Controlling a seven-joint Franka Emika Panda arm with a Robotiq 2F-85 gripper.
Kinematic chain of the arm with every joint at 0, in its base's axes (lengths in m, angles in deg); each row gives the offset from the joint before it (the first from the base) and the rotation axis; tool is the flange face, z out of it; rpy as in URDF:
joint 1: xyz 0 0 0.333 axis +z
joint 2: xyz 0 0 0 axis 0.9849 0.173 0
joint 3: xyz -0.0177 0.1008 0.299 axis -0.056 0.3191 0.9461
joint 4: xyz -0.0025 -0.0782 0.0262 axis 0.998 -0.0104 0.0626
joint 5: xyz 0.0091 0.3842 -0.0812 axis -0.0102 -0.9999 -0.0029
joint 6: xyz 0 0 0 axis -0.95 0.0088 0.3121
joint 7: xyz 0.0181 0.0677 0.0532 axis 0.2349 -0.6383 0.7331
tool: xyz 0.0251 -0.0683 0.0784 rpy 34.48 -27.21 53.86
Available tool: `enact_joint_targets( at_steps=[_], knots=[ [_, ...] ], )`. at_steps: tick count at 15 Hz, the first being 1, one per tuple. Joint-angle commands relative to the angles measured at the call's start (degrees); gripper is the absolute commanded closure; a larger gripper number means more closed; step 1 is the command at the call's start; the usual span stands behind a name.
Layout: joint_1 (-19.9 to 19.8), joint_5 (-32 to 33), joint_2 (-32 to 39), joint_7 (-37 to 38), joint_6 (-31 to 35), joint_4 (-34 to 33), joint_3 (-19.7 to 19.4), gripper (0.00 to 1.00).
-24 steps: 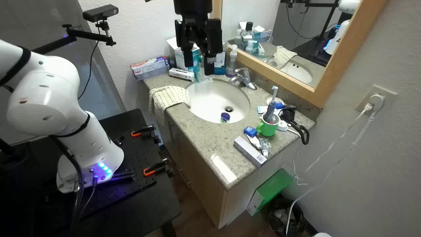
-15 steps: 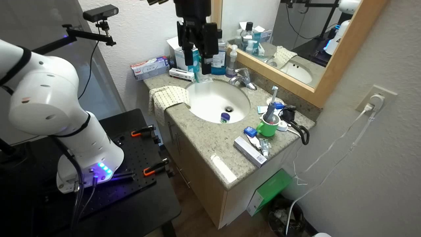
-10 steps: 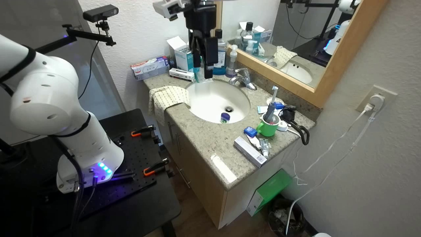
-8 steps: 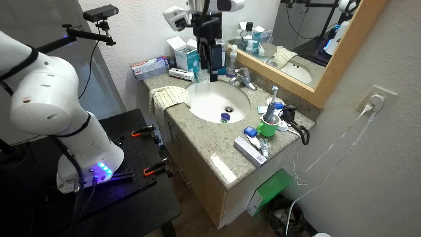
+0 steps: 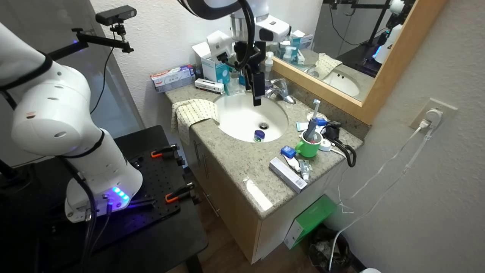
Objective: Take the toothbrush out of the mug and place it on the counter
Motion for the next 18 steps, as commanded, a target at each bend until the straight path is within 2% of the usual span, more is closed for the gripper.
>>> enact_joint_targets(
  at_steps=[1,3,6,8,10,11,13,18],
  knots=[
    [-0.85,-0.34,-0.17,-0.30,-0.10,-0.09,0.78,0.00],
    [-0.63,-1.24,-0.45,-0.05,2.51,0.54,0.63,0.00],
    [-1.29,-0.74,0.68,7.26,17.12,3.51,2.01,0.00],
    [-2.56,2.18,2.84,12.31,26.54,5.35,4.08,0.00],
    [-5.54,7.93,5.57,19.09,32.72,6.31,7.37,0.00],
    [-7.61,12.29,6.83,23.25,34.27,6.47,9.27,0.00],
    [-10.75,20.67,8.01,31.69,32.41,6.27,11.91,0.00],
    [-13.80,35.51,12.92,50.62,31.46,3.64,13.32,0.00]
  ],
)
